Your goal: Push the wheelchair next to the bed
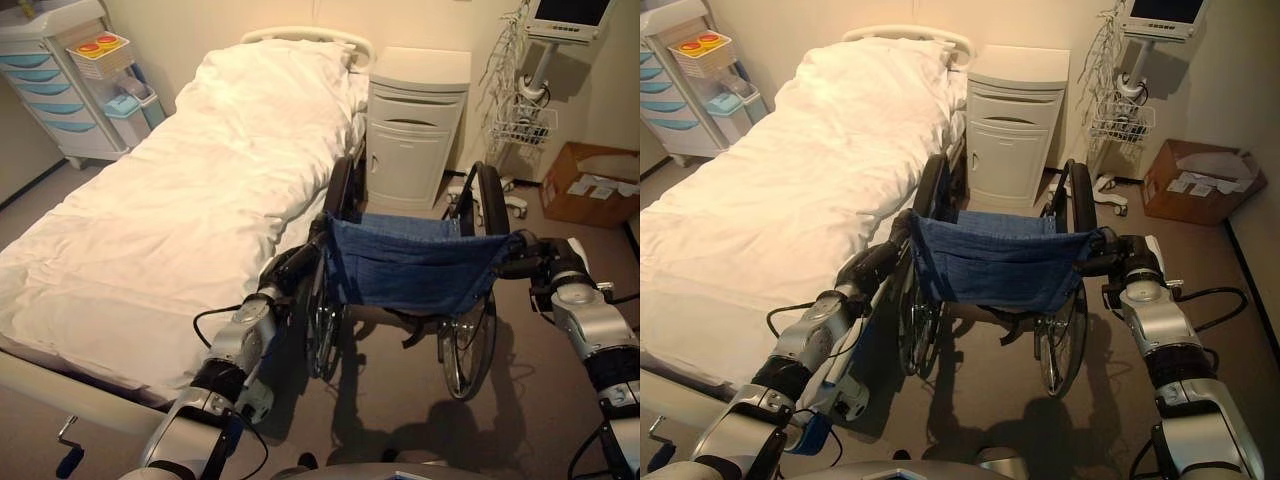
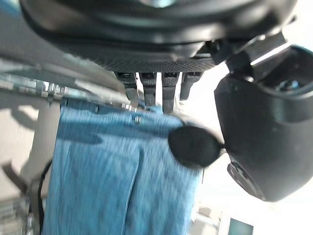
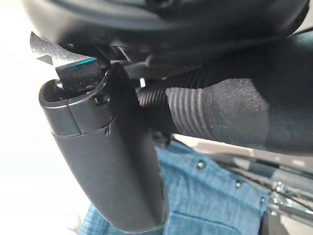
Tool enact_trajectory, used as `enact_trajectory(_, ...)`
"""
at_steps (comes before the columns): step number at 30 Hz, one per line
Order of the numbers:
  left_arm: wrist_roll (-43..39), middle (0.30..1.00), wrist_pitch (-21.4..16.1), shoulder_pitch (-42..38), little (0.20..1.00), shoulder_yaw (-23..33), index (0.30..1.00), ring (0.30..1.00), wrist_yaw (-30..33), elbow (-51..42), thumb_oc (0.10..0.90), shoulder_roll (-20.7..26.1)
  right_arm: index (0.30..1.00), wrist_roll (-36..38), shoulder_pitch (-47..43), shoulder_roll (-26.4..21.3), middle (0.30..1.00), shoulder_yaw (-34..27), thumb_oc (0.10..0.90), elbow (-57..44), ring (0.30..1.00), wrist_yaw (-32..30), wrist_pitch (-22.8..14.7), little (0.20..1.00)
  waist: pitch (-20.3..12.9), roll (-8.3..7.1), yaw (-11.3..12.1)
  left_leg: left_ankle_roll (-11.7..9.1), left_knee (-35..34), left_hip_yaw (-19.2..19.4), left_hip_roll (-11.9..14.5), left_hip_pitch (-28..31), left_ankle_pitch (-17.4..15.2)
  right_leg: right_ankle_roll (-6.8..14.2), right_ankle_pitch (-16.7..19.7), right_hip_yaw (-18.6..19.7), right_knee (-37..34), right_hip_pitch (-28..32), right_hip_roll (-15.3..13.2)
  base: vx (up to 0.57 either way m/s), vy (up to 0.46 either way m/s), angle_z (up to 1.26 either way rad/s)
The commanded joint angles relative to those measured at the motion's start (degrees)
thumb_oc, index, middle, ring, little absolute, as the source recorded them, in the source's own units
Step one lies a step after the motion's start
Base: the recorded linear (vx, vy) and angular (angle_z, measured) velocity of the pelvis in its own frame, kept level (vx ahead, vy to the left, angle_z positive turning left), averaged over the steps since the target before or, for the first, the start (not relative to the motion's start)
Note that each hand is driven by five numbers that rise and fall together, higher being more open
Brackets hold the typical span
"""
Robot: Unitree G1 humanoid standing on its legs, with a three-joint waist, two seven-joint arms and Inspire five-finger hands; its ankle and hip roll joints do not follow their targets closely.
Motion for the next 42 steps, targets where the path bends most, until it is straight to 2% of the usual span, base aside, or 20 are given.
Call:
enact_trajectory(1, 2.70, 0.900, -7.11, -3.92, 0.900, 2.90, 0.900, 0.900, 2.56, -3.29, 0.800, 7.07, 0.900, -8.53, -6.80, 0.66, 0.900, 0.53, 0.800, 0.84, 0.900, 0.41, -3.78, 0.900, -3.01, -2.55, 5.12, 1.77, 2.10, 3.48, -5.64, 1.70, -6.58, 2.36, 2.13, 3.02, 2.73, -4.58, -0.80, -0.06, 0.027, 0.02)
enact_trajectory(5, 1.69, 0.900, -7.78, -2.54, 0.900, 3.93, 0.900, 0.900, 3.79, -4.25, 0.800, 6.96, 0.900, -5.03, -6.05, -1.57, 0.900, -1.43, 0.800, 0.24, 0.900, -1.16, -3.66, 0.900, -2.76, -2.81, 4.94, 2.04, 2.19, 3.67, -5.75, 1.51, -6.76, 2.58, 2.35, 3.68, 2.85, -4.98, -0.94, -0.04, 0.021, 0.03)
enact_trajectory(8, 0.97, 0.900, -9.71, -0.78, 0.900, 5.16, 0.900, 0.900, 4.40, -4.59, 0.800, 6.34, 0.900, 3.37, -3.67, -1.60, 0.900, -5.20, 0.800, 0.08, 0.900, -3.32, -4.76, 0.900, -2.64, -2.98, 4.73, 2.21, 1.97, 3.90, -5.79, 1.63, -6.88, 2.83, 2.59, 4.08, 2.82, -5.18, -1.07, -0.02, 0.013, 0.00)
enact_trajectory(9, 0.62, 0.900, -10.10, -0.62, 0.900, 5.42, 0.900, 0.900, 4.79, -4.69, 0.800, 6.14, 0.900, 4.18, -3.33, -1.40, 0.900, -5.99, 0.800, 0.15, 0.900, -3.31, -4.71, 0.900, -2.64, -3.00, 4.70, 2.22, 1.92, 3.96, -5.81, 1.65, -6.92, 2.88, 2.62, 4.10, 2.77, -5.19, -1.10, 0.00, 0.000, 0.00)
enact_trajectory(11, -0.11, 0.900, -10.89, -0.44, 0.900, 6.03, 0.900, 0.900, 5.21, -4.49, 0.800, 5.57, 0.900, 8.11, -2.44, -0.75, 0.900, -7.83, 0.800, 1.17, 0.900, -4.25, -5.83, 0.900, -2.64, -3.08, 4.60, 2.24, 1.80, 4.26, -5.77, 1.74, -7.02, 2.99, 2.69, 4.09, 2.78, -5.31, -1.17, 0.00, 0.000, 0.00)
enact_trajectory(13, -1.18, 0.900, -12.15, 0.03, 0.900, 6.67, 0.900, 0.900, 5.83, -4.47, 0.800, 4.09, 0.900, 16.79, -0.85, 1.23, 0.900, -11.34, 0.800, 2.48, 0.900, -6.16, -8.12, 0.900, -2.72, -3.23, 4.48, 2.38, 1.64, 4.61, -5.84, 1.89, -7.24, 3.16, 2.76, 4.20, 2.80, -5.48, -1.21, 0.00, 0.000, 0.00)
enact_trajectory(15, -1.31, 0.900, -12.82, 0.32, 0.900, 6.47, 0.900, 0.900, 6.06, -4.22, 0.800, 2.99, 0.900, 19.09, -0.11, 2.50, 0.900, -12.94, 0.800, 3.13, 0.900, -8.04, -10.03, 0.900, -2.69, -3.34, 4.40, 2.49, 1.93, 4.89, -5.85, 1.75, -7.40, 3.24, 2.81, 4.34, 3.01, -5.68, -1.30, -0.02, 0.002, -0.01)
enact_trajectory(19, -1.46, 0.900, -12.94, 0.62, 0.900, 5.86, 0.900, 0.900, 6.29, -4.45, 0.800, 2.13, 0.900, 20.44, 0.13, 3.22, 0.900, -13.70, 0.800, 3.29, 0.900, -11.01, -11.03, 0.900, -2.78, -3.41, 4.38, 2.65, 1.88, 5.05, -5.92, 1.81, -7.47, 3.27, 3.01, 4.58, 2.94, -5.85, -1.23, 0.00, 0.000, 0.00)
enact_trajectory(24, -1.02, 0.900, -13.10, 1.07, 0.900, 4.71, 0.900, 0.900, 6.21, -4.59, 0.800, 1.34, 0.900, 21.16, 0.41, 4.61, 0.900, -14.47, 0.800, 2.84, 0.900, -16.05, -15.34, 0.900, -2.86, -3.33, 4.33, 2.91, 2.12, 5.31, -6.03, 1.64, -7.57, 3.33, 3.49, 5.10, 2.75, -6.21, -1.21, -0.01, 0.005, -0.03)
enact_trajectory(30, -1.36, 0.900, -13.55, 1.42, 0.900, 3.91, 0.900, 0.900, 5.71, -4.56, 0.800, 1.26, 0.900, 20.80, 1.43, 5.49, 0.900, -15.57, 0.800, 2.11, 0.900, -21.47, -17.77, 0.900, -2.92, -3.04, 4.18, 3.14, 1.98, 5.42, -6.16, 1.49, -7.58, 3.53, 3.72, 5.53, 2.81, -6.62, -1.28, -0.01, 0.008, -0.04)
enact_trajectory(35, -1.44, 0.900, -13.57, 2.16, 0.900, 3.39, 0.900, 0.900, 5.88, -4.79, 0.800, 1.14, 0.900, 28.38, 3.22, 7.65, 0.900, -18.34, 0.800, 3.01, 0.900, -27.07, -21.63, 0.900, -2.69, -2.80, 4.05, 3.36, 2.00, 5.79, -6.15, 1.52, -7.69, 3.73, 3.99, 5.53, 2.95, -7.03, -1.51, 0.00, 0.006, 0.02)
enact_trajectory(39, -1.69, 0.900, -13.84, 2.49, 0.900, 2.80, 0.900, 0.900, 5.74, -4.21, 0.800, 1.05, 0.900, 25.87, 3.72, 9.00, 0.900, -19.98, 0.800, 4.12, 0.900, -33.71, -24.98, 0.900, -2.52, -2.60, 4.21, 3.54, 2.20, 5.85, -6.19, 1.43, -7.82, 3.82, 4.07, 5.49, 3.06, -7.17, -1.61, 0.00, 0.000, 0.00)
enact_trajectory(42, -1.88, 0.900, -14.07, 2.70, 0.900, 2.31, 0.900, 0.900, 6.06, -4.10, 0.800, 0.91, 0.900, 19.59, 3.81, 8.76, 0.900, -20.42, 0.800, 4.09, 0.900, -36.48, -26.68, 0.900, -2.43, -2.45, 4.17, 3.69, 2.36, 5.85, -6.21, 1.34, -7.95, 3.87, 4.09, 5.77, 3.15, -7.34, -1.54, 0.00, 0.003, 0.01)
